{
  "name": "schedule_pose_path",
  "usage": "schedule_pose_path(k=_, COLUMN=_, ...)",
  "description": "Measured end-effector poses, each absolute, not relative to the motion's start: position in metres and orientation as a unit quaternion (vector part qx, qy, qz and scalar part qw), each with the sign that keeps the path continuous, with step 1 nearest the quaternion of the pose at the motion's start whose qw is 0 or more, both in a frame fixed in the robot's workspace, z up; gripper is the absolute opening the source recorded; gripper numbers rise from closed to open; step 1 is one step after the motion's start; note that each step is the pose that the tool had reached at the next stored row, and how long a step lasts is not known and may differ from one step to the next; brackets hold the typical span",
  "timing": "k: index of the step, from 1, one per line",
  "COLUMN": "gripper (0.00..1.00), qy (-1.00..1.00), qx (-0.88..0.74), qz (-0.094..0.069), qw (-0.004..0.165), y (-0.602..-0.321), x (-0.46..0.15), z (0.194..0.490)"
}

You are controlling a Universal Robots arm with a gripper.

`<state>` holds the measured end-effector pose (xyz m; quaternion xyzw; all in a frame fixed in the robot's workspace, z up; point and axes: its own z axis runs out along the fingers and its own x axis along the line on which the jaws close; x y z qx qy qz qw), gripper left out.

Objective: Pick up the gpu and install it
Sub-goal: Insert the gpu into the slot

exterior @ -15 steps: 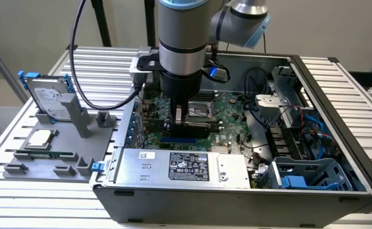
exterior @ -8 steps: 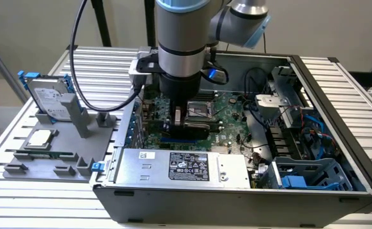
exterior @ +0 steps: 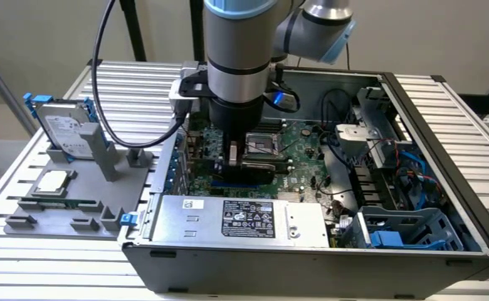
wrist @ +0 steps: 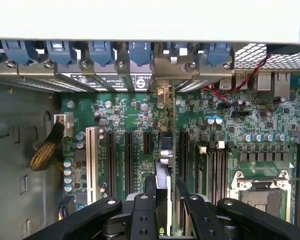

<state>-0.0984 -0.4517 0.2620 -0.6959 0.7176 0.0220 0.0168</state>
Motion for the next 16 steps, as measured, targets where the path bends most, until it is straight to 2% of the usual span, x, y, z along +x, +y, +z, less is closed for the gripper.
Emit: schedule_pose_path(k=16, gripper=0.00, qy=0.719, qx=-0.694, qz=0.023, qw=0.016, y=-0.4502, x=-0.0991, z=0.2584)
